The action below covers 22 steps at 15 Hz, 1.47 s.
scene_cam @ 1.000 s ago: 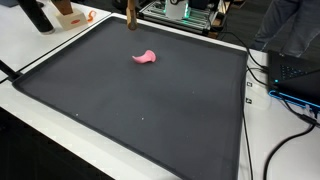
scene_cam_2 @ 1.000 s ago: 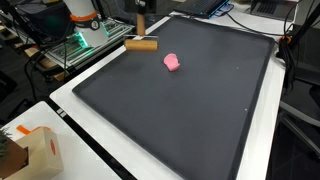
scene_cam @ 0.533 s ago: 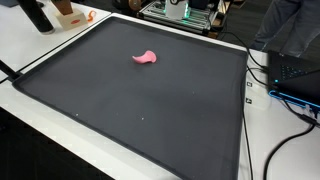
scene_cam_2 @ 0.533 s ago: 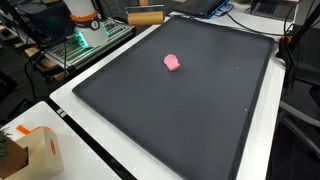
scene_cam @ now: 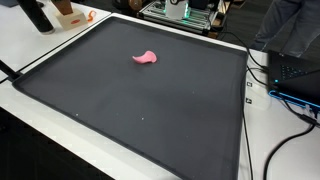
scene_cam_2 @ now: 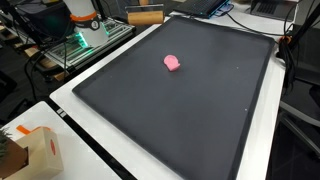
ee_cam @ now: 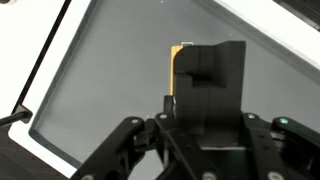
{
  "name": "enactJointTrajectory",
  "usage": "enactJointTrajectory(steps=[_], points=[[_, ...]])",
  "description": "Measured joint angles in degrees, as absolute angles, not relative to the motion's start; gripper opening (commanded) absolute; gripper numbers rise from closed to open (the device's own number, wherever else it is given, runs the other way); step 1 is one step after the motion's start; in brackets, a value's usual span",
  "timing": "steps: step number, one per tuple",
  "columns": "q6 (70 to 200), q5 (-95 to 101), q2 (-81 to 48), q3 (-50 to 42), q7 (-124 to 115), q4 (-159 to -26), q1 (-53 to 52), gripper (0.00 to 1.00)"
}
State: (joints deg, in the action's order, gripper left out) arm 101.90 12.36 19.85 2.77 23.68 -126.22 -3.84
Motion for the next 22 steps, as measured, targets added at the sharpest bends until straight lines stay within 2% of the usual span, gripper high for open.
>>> enactJointTrajectory(steps=[11, 22], points=[[104.2, -4.6, 13.5, -8.7, 39.8, -124.4, -2.2, 0.23], [105.4, -17.0, 3.1, -11.3, 44.7, -122.1, 4.2, 0.23]])
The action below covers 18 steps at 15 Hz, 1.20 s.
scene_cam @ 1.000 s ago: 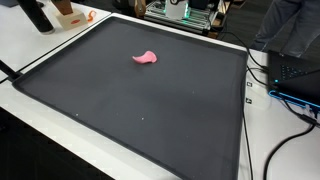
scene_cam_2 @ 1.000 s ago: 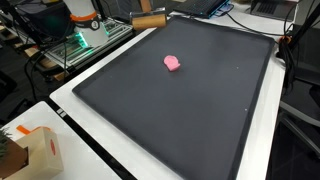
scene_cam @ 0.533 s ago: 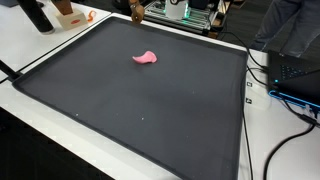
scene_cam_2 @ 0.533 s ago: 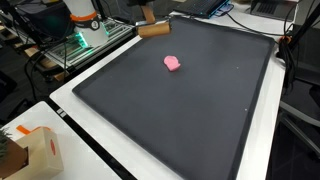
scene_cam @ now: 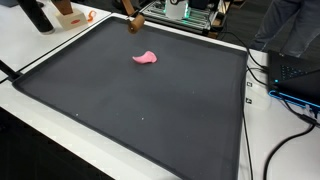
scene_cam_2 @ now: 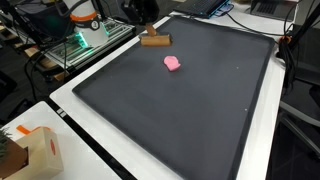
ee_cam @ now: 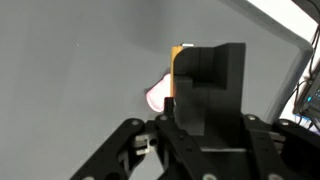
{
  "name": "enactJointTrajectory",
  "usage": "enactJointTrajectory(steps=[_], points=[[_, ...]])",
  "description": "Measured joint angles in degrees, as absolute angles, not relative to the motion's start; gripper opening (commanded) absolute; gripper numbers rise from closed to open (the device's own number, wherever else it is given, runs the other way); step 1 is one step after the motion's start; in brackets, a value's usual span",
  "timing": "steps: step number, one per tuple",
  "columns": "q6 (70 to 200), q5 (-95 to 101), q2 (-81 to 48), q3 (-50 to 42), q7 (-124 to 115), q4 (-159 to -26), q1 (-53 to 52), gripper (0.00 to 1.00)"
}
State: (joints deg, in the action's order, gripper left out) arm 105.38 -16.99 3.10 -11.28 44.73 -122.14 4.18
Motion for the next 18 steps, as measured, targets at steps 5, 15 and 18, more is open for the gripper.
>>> enactJointTrajectory(steps=[5, 15, 18], points=[[105.5, -20.0, -0.9, -11.4, 45.6, -120.7, 7.1, 0.23], [105.5, -21.8, -5.7, -11.3, 46.0, -116.7, 10.0, 0.23], [105.5, -21.7, -6.8, -11.0, 46.0, -114.7, 10.0, 0.23]])
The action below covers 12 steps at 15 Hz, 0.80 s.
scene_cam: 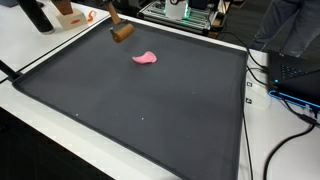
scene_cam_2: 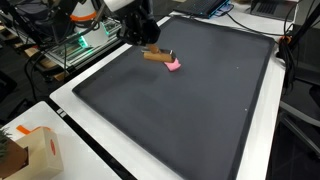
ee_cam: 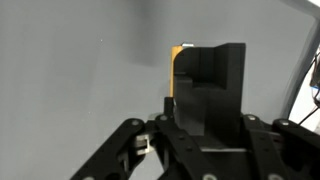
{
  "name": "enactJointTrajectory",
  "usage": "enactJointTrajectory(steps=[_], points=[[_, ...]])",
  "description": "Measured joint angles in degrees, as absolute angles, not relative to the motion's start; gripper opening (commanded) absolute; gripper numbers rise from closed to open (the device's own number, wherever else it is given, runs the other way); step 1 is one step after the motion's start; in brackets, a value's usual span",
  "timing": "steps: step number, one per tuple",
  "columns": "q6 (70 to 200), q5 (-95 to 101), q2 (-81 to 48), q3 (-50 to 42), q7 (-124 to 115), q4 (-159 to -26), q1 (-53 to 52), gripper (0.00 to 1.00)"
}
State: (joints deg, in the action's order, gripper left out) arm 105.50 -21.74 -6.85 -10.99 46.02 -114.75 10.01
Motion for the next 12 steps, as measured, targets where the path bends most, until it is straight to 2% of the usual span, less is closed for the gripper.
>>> enactJointTrajectory(steps=[12], points=[[105.5, -12.6, -10.3, -5.7, 45.6, -105.4, 8.6, 0.23]])
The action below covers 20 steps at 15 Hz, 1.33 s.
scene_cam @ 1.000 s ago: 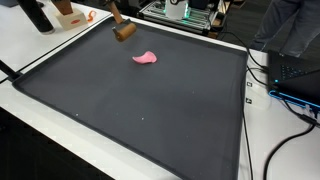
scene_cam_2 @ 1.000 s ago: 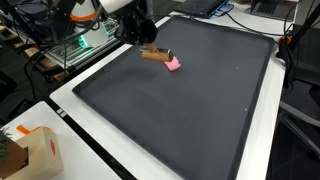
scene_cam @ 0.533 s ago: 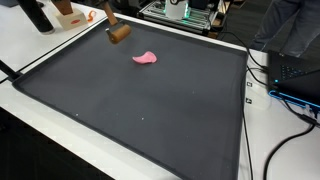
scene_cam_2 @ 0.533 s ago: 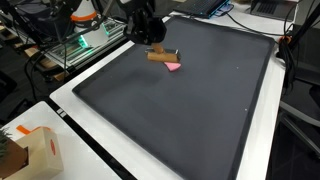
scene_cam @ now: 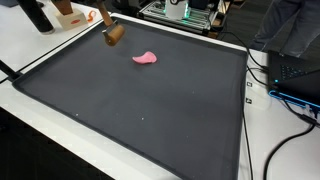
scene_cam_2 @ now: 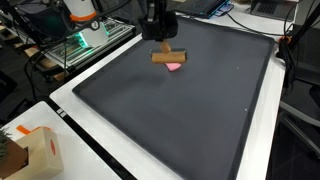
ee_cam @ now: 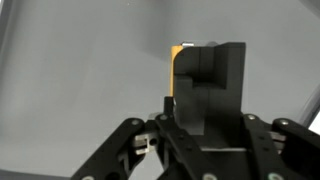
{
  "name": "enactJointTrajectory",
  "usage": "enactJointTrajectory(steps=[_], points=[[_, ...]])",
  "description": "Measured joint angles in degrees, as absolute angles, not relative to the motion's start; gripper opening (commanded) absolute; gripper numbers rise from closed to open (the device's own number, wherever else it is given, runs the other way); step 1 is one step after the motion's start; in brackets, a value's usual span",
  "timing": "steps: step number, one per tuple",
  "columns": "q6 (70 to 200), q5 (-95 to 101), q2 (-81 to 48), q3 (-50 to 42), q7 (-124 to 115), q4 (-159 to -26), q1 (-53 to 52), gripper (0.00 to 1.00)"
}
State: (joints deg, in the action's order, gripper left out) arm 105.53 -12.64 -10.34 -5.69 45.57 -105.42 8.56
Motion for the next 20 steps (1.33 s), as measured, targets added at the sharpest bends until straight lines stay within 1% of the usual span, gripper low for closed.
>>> enactJointTrajectory(steps=[11, 20], points=[[105.5, 6.4, -10.5, 0.9, 45.4, -102.3, 1.3, 0.23], [105.4, 16.7, -10.6, 7.2, 54.5, -103.3, -5.3, 0.23]])
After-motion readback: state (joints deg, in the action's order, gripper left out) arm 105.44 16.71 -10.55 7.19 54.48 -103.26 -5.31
